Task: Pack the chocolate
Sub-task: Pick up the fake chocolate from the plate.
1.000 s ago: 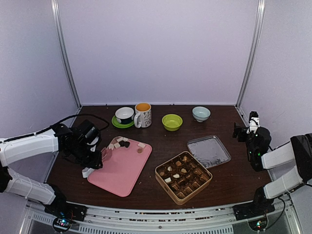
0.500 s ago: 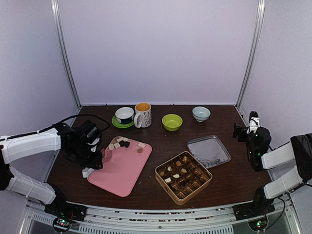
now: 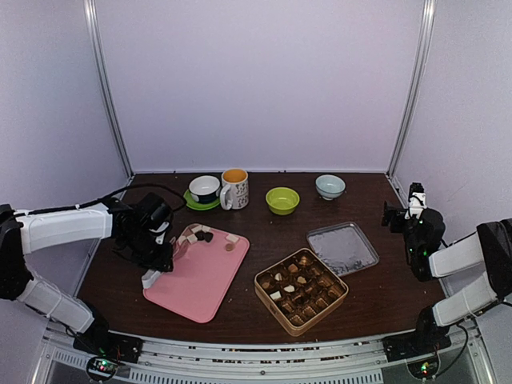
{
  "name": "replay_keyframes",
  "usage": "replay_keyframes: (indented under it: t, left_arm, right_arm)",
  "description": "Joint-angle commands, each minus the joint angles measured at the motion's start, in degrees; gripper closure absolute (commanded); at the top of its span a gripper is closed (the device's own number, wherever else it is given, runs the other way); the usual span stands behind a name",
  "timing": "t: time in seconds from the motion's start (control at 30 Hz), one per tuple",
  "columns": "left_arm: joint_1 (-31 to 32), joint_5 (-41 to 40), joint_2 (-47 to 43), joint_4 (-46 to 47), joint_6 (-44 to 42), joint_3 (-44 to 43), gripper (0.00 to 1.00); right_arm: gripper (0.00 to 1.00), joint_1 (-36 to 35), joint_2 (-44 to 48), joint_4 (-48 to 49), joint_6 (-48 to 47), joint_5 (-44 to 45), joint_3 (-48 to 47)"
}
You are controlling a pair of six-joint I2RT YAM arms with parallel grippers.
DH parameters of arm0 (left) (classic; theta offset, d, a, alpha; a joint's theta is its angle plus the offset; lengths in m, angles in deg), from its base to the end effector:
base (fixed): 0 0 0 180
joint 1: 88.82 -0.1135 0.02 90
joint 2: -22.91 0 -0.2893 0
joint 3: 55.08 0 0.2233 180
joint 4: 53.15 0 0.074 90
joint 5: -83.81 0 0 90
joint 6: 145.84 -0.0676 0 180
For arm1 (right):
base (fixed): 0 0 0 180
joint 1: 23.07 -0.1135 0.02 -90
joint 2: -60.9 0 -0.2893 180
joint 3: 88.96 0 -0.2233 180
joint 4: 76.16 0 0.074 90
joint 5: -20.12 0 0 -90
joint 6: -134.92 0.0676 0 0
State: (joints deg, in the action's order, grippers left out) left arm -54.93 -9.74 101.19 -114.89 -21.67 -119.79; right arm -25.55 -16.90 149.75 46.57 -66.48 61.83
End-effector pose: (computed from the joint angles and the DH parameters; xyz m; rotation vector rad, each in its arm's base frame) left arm 0.1801 -0.1160 0.2075 -0.0186 2.8916 -0.1343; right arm 0.2478 0.0067 0.2222 0.0341 1.6171 0.0076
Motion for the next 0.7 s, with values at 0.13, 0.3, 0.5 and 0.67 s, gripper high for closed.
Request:
replay_keyframes:
  t: [0.13,0.3,0.5,0.67]
  left_arm:
    - [-2.0,0.5,2.6,4.4,-1.4,-3.0,0.58]
    - [-2.3,-0.3,4.1,4.7,-1.4,-3.8,0.58]
    - [-2.4,-2.5,5.9,4.5,-1.5,-4.8,0.59]
    - [-2.4,-3.2,6.4,4.8,-1.1,-5.3,0.6]
  right_arm:
    - [0.0,0.2,-0.1,0.8,-0.2,-0.2,-0.8]
    - [0.0,0.2,-0.1,0.8,-0.2,-0.2,-0.8]
    - [0.0,0.2,-0.1,0.8,-0.2,-0.1,-0.7]
    - [0.0,0.1,-0.1,0.8,-0.2,-0.1,-0.7]
